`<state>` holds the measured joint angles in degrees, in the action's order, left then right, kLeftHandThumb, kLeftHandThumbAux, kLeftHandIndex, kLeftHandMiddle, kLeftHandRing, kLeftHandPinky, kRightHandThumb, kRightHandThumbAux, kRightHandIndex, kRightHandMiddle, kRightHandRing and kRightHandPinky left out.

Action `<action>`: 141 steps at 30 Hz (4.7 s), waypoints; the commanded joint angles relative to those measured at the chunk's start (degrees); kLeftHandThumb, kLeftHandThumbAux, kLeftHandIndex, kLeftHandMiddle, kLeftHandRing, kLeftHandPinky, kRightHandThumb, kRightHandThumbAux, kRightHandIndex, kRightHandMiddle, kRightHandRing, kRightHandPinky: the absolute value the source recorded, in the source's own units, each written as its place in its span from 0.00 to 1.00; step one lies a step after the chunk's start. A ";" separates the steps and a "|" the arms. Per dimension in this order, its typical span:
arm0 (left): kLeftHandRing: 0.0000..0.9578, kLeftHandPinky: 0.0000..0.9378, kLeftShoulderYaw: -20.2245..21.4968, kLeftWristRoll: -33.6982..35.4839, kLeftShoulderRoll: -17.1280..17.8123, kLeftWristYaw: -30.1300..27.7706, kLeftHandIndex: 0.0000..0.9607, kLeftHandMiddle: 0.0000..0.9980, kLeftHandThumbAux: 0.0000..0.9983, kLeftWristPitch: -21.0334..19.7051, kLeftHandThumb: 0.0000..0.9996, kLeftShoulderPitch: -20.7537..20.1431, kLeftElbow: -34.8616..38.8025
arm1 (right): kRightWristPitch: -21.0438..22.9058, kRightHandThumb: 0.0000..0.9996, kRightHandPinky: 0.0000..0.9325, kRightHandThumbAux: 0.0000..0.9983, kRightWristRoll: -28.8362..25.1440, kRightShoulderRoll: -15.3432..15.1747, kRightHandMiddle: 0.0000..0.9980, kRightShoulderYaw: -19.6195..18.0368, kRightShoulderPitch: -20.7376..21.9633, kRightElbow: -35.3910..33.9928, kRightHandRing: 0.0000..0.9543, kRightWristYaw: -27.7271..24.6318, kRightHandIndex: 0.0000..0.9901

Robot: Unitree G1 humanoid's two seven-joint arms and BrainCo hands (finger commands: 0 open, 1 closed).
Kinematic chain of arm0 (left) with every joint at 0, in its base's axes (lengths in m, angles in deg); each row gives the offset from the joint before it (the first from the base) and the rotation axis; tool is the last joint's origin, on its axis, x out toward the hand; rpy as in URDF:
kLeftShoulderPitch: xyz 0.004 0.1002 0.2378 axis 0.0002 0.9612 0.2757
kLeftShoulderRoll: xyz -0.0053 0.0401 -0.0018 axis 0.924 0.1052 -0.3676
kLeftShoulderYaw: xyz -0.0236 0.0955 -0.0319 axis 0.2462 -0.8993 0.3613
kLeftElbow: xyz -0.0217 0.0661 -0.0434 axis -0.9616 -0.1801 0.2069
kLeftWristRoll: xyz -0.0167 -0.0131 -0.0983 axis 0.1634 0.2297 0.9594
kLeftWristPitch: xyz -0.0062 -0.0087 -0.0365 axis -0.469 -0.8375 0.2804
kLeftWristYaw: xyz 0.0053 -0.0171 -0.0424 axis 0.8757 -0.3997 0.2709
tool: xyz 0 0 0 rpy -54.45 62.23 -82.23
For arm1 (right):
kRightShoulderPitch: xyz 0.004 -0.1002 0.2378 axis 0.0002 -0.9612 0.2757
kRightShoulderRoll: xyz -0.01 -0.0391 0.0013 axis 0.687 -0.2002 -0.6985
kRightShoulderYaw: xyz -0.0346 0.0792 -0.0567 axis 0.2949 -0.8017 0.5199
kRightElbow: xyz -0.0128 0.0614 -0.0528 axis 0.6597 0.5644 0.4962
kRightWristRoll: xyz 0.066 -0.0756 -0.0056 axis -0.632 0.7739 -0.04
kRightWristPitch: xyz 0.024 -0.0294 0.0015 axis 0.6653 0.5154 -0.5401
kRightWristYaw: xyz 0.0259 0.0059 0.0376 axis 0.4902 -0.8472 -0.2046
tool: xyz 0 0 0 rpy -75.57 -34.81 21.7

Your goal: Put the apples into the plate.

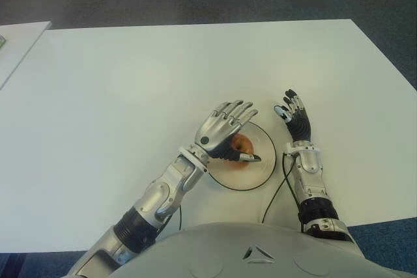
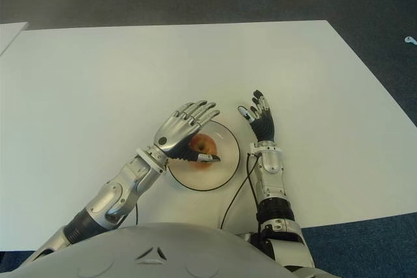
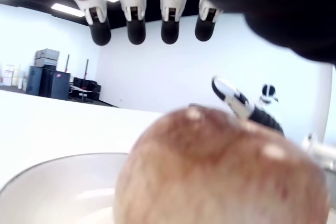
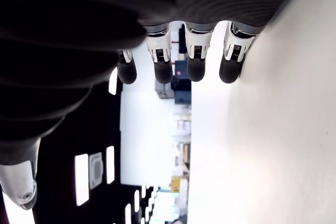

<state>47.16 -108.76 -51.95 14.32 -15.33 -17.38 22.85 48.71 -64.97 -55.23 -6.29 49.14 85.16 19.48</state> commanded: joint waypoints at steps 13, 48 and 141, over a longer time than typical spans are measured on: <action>0.00 0.01 22.69 43.44 -8.89 -2.11 0.00 0.00 0.25 0.92 0.16 15.07 1.04 | 2.65 0.14 0.00 0.58 -0.76 1.91 0.00 0.32 -4.32 2.41 0.00 -1.08 0.00; 0.12 0.19 33.44 47.38 -16.45 11.53 0.13 0.11 0.54 34.73 0.06 12.66 -38.67 | 2.03 0.13 0.00 0.60 -2.06 0.72 0.00 0.34 -3.89 3.36 0.00 -6.61 0.00; 0.00 0.00 23.16 56.99 -14.77 -5.06 0.00 0.00 0.51 18.95 0.07 35.31 -12.45 | 14.13 0.15 0.00 0.67 -5.71 -1.46 0.00 5.84 -26.44 -27.31 0.00 -14.75 0.00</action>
<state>72.04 -52.83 -66.94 12.40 6.65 17.27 13.27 60.86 -70.79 -57.08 -0.96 23.33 54.68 4.81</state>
